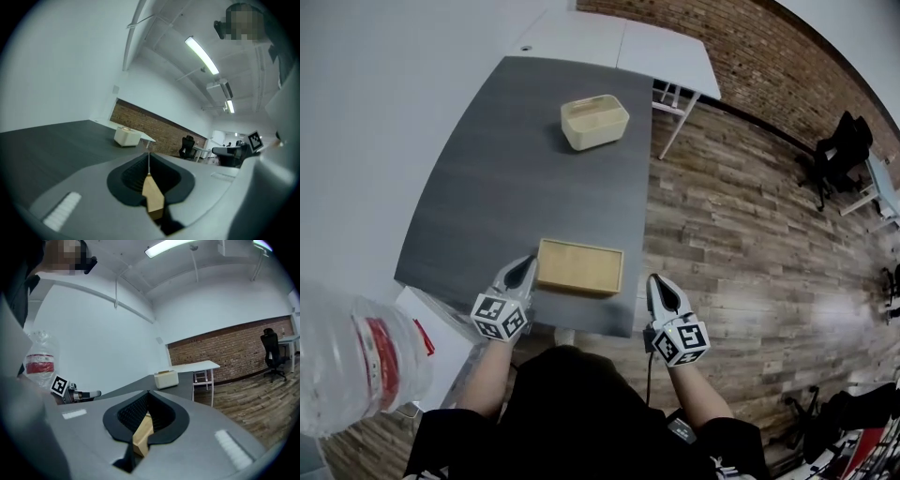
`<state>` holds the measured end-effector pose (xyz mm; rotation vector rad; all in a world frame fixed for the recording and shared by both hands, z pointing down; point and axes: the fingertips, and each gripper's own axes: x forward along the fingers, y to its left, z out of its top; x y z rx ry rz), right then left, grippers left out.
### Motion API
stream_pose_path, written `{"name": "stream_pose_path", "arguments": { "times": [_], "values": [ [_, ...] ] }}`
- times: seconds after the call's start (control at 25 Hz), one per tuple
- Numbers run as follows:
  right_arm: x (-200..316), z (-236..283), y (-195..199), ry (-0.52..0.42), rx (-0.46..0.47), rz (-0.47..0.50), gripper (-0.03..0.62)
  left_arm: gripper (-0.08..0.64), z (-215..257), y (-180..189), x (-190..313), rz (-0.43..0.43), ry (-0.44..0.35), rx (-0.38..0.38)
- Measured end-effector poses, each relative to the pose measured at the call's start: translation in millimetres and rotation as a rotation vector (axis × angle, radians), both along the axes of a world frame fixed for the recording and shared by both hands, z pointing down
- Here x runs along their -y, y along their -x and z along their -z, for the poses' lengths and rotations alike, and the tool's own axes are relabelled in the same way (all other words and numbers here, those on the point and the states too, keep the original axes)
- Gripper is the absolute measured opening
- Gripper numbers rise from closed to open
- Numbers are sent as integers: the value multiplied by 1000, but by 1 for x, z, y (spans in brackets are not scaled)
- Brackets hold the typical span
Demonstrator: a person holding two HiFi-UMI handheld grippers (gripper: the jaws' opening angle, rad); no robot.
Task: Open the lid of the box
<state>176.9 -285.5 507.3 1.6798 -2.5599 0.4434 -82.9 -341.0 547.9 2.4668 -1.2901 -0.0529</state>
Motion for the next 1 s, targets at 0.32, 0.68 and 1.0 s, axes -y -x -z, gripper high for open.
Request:
{"name": "stream_pose_path", "arguments": {
  "times": [0.32, 0.68, 1.0],
  "values": [
    [9, -48, 16, 142, -13, -14, 3, 71, -46, 4, 18, 2, 143, 31],
    [14, -75, 22, 219, -26, -58, 3, 74, -75, 3, 21, -41, 240, 31],
    [23, -98, 28, 296, -15, -91, 78, 67, -80, -2, 19, -88, 269, -23]
  ]
}}
